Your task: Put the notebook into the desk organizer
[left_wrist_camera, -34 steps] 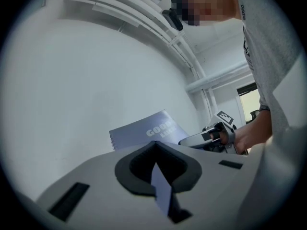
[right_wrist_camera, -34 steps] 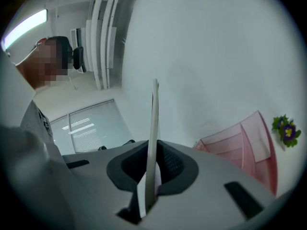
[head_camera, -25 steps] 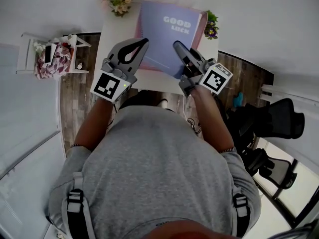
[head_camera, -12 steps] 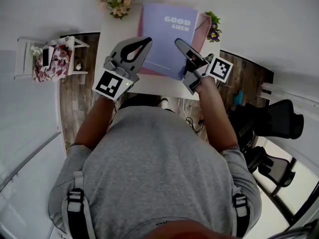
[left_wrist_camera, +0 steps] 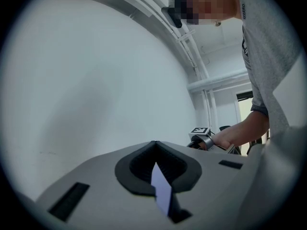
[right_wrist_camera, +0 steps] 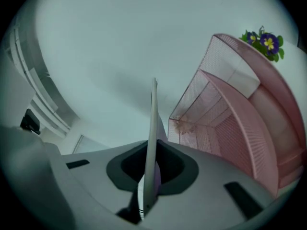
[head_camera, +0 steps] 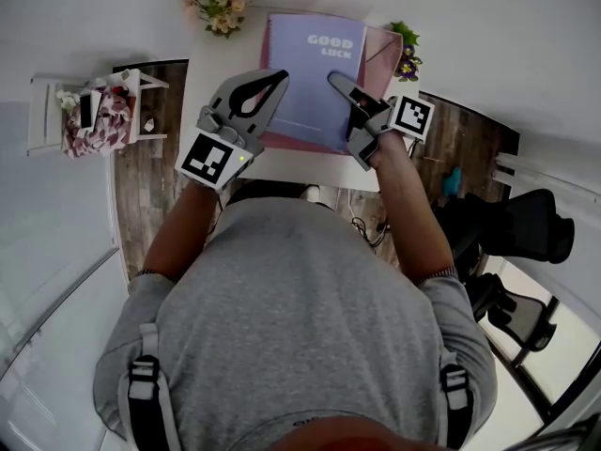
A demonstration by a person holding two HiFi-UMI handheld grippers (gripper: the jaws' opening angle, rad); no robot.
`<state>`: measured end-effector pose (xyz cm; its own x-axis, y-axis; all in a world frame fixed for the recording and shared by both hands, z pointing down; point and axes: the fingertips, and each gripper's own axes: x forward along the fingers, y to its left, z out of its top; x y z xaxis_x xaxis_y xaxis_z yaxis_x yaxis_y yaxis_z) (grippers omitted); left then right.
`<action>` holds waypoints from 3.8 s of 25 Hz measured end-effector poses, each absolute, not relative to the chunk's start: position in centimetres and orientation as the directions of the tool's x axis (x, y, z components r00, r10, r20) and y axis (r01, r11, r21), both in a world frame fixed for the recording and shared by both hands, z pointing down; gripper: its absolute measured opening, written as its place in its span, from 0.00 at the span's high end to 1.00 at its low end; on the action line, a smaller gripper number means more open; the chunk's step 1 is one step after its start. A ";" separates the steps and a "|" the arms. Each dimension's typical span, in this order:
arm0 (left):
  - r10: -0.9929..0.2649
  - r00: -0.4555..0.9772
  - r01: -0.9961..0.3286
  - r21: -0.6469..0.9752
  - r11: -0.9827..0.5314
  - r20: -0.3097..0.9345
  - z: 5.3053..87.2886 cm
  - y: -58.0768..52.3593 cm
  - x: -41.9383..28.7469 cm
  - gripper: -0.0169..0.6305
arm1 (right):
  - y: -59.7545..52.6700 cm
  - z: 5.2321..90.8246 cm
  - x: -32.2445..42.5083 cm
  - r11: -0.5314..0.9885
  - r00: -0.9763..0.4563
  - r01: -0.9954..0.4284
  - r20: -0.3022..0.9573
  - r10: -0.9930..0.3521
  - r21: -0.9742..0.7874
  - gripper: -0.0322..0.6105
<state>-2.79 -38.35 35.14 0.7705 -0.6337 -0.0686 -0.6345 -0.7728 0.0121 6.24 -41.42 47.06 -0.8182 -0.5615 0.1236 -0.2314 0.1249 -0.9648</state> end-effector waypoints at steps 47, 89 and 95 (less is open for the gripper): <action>-0.625 0.778 -0.625 0.024 -0.780 -0.071 36.1 -39.3 -2.5 0.95 | -41.3 52.3 3.2 0.452 -0.492 -0.858 0.640 -0.590 -0.243 0.01; -0.717 0.693 -0.721 -0.065 -0.690 -0.078 32.6 -24.8 -0.3 0.95 | -23.8 34.2 11.5 0.725 -0.725 -0.689 -0.030 -0.688 0.024 0.94; -0.731 0.680 -0.733 -0.050 -0.678 -0.055 33.0 -21.5 0.6 0.95 | -20.2 34.4 10.9 0.772 -0.772 -0.635 -0.034 -0.635 0.020 0.94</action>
<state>0.64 -21.53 33.03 0.6798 -0.7313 -0.0548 -0.7334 -0.6780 -0.0497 10.86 -20.15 34.35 -0.7722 -0.6345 -0.0342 -0.6353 0.7720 0.0201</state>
